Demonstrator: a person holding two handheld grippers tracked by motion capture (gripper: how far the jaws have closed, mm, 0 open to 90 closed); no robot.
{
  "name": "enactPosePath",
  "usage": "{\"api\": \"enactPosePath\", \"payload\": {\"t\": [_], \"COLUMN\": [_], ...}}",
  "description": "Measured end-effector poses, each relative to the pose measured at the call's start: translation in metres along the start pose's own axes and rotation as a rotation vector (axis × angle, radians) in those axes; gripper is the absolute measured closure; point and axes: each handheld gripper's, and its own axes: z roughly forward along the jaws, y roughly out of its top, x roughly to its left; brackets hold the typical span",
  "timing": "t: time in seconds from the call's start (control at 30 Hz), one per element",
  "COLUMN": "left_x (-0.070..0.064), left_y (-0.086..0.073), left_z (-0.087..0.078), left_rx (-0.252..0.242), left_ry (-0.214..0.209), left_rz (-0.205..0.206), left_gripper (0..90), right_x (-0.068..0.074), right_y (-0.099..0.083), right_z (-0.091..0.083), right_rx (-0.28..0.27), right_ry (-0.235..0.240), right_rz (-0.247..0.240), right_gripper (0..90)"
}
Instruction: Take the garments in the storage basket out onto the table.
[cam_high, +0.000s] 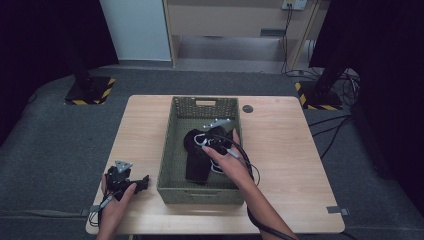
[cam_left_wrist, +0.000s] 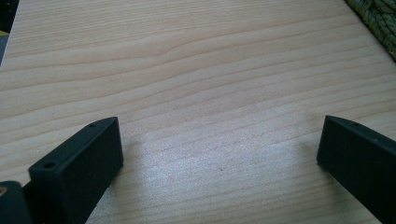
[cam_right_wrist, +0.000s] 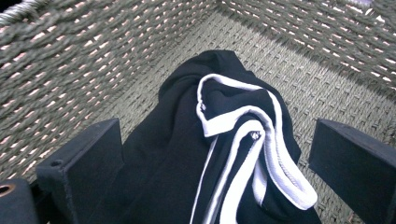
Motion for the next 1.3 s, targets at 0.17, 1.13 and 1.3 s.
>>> {"api": "enactPosePath", "payload": {"t": [0.17, 1.13, 1.3], "left_x": [0.0, 0.0, 0.0], "left_y": [0.0, 0.0, 0.0], "left_z": [0.0, 0.0, 0.0], "left_rx": [0.0, 0.0, 0.0], "left_ry": [0.0, 0.0, 0.0], "left_rz": [0.0, 0.0, 0.0], "left_gripper": [0.0, 0.0, 0.0], "right_x": [-0.003, -0.003, -0.003], "right_y": [-0.001, 0.0, -0.001], "right_z": [0.004, 0.024, 0.03], "right_rx": [0.01, 0.059, 0.069], "right_ry": [0.0, 0.011, 0.007], "right_rz": [0.007, 0.015, 0.01], "right_gripper": [3.0, 2.8, 2.9]}}
